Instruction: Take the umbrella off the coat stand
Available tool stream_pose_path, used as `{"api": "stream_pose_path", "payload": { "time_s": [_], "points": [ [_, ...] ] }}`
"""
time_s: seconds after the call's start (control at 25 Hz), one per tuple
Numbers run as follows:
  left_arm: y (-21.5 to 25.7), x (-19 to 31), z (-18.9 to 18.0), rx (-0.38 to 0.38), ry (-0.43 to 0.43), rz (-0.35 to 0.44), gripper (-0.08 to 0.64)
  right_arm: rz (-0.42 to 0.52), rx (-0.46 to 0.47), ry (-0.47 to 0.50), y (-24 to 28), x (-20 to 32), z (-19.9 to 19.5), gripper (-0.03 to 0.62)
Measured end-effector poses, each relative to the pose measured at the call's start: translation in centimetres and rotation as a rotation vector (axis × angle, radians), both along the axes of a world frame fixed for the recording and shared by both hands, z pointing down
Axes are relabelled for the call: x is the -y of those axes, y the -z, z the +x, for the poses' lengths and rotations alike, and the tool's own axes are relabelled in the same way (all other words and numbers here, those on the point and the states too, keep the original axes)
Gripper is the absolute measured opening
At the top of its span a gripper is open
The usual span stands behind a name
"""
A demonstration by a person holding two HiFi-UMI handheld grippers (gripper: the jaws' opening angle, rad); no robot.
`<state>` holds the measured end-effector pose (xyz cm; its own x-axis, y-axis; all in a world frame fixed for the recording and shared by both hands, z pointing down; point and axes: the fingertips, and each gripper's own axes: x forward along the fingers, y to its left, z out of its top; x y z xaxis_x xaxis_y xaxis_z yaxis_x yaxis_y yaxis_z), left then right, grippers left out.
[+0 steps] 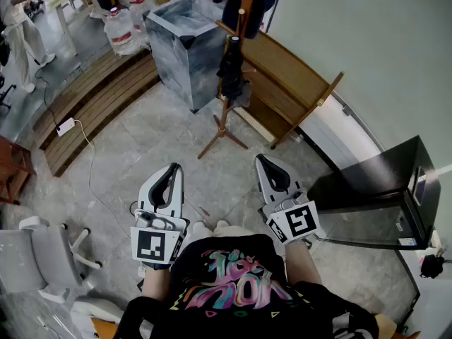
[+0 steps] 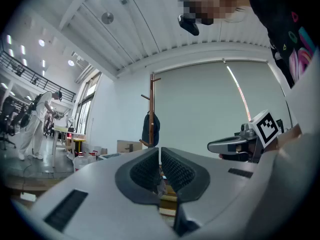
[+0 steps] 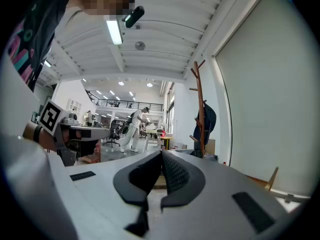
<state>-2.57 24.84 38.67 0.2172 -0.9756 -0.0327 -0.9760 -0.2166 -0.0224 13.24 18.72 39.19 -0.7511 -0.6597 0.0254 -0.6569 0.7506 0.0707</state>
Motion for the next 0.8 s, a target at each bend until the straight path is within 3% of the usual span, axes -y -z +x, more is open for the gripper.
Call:
{"api": "stream_pose_path", "payload": {
  "time_s": [0.2,0.32,0.6,0.8],
  "points": [
    [1.8,0.0,0.9,-0.052,0.026,0.025,0.034,-0.004,0.01,-0.014,0.1,-0.4,1.3,0.015],
    [1.3,-0.3,1.3,-0.021,0.031,0.012,0.034,-0.001,0.027,-0.013,0.3,-0.3,2.4,0.015],
    [2.3,-0.8,2.9,-0.069,0.093,0.03,0.034,0.007,0.043,0.01,0.6,-0.4,4.8,0.015],
    [0.9,-0.9,3.5,-0.012,0.08,-0.005,0.034,0.011,0.061,0.004,0.3,0.4,5.7,0.015]
  ]
}}
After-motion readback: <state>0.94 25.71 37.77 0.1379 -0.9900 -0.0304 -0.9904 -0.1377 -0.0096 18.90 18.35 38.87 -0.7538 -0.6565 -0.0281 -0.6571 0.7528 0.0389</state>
